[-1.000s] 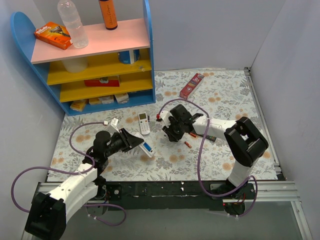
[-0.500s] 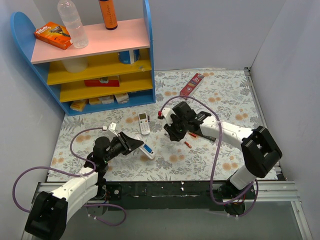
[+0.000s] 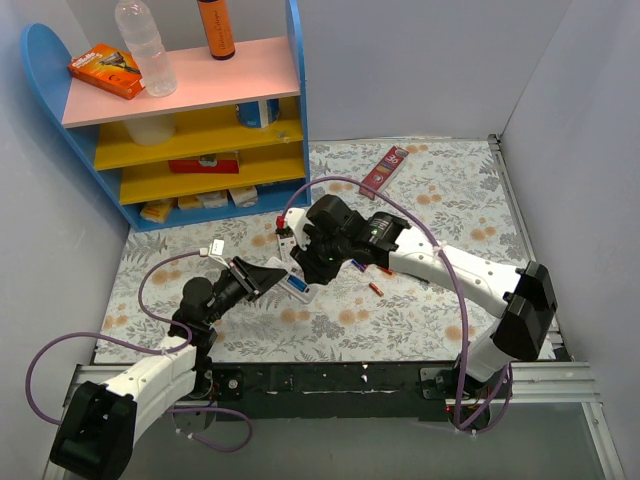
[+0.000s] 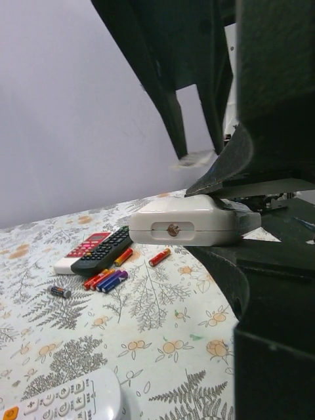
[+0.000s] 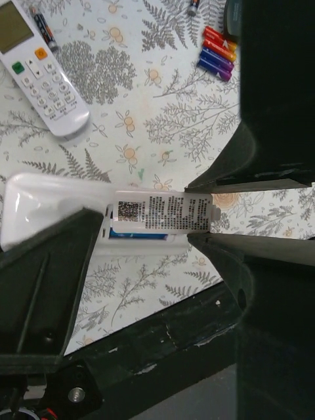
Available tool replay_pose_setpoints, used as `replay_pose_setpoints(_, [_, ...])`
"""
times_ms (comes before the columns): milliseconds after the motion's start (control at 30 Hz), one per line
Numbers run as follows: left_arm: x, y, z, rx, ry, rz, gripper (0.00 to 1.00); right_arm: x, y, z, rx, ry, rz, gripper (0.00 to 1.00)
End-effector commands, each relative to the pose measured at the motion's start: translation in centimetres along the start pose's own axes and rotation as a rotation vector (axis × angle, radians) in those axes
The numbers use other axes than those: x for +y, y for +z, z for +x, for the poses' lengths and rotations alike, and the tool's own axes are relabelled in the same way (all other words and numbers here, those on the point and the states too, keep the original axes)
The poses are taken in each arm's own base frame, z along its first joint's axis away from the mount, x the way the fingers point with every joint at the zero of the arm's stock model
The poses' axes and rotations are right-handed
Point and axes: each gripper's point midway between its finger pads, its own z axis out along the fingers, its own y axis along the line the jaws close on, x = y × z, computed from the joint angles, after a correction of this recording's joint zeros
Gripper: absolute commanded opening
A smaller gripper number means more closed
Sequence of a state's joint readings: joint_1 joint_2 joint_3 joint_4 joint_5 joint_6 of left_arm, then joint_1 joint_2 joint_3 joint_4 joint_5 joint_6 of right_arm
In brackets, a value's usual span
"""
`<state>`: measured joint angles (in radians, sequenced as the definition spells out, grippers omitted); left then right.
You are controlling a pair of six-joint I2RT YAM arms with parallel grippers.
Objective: Load the batteries into the remote control
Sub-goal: Load the battery cover into the remote control.
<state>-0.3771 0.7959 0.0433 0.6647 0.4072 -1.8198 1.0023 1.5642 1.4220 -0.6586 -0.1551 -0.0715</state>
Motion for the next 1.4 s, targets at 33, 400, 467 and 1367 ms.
replay_pose_setpoints(33, [1.1,-0.8,0.7,-0.018,-0.024,0.004,0.0,1.2,0.1,0.2,0.079,0.008,0.043,0.03])
replay_pose_setpoints(400, [1.1,-0.8,0.6,-0.022,-0.022,0.001,0.0,1.7,1.2,-0.1,0.1,-0.014,0.065,0.02])
replay_pose_setpoints(467, [1.1,-0.8,0.6,-0.022,-0.019,0.0,0.0,1.7,1.1,-0.4,0.088,-0.014,0.07,0.02])
replay_pose_setpoints(1367, [1.2,-0.6,0.6,-0.009,-0.008,-0.016,0.0,2.1,2.3,-0.9,0.08,-0.038,0.067,0.01])
